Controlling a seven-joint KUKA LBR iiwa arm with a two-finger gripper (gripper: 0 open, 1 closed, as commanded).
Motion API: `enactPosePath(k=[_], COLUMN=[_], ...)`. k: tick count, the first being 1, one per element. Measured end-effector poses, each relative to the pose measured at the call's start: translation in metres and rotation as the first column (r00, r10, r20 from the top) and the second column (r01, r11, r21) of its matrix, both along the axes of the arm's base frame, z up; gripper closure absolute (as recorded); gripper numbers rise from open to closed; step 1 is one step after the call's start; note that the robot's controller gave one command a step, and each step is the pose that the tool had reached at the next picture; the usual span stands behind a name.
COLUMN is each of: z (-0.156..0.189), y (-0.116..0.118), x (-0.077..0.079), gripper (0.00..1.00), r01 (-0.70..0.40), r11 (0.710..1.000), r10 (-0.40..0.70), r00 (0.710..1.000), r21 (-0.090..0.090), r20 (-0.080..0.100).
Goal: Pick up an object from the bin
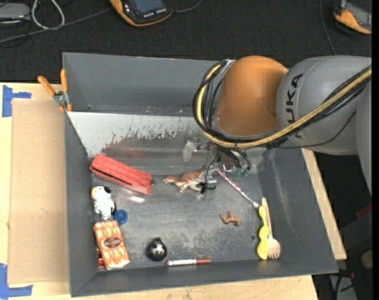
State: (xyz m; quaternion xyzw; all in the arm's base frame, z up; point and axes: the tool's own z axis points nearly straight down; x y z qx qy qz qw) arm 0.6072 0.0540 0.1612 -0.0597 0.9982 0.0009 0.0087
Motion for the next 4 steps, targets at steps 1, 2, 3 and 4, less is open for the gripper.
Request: enactPosePath(k=[1, 2, 3, 4], z=[-0.035, -0.095, -0.091, -0.091], y=[-0.055, -0.02, -0.023, -0.023], x=[0.014, -0.006, 0.001, 0.001], gripper=[0.0, 0.0, 1.0, 1.0], r01=[0.005, 0.043, -0.143, -0.142], r11=[1.0, 0.999, 0.99, 0.99], r10=[-0.005, -0.043, 0.143, 0.142], r00=[1.0, 0.999, 0.99, 0.99], r21=[-0.003, 0.006, -0.003, -0.002], r20=[-0.018, -0.01, -0.004, -0.004])
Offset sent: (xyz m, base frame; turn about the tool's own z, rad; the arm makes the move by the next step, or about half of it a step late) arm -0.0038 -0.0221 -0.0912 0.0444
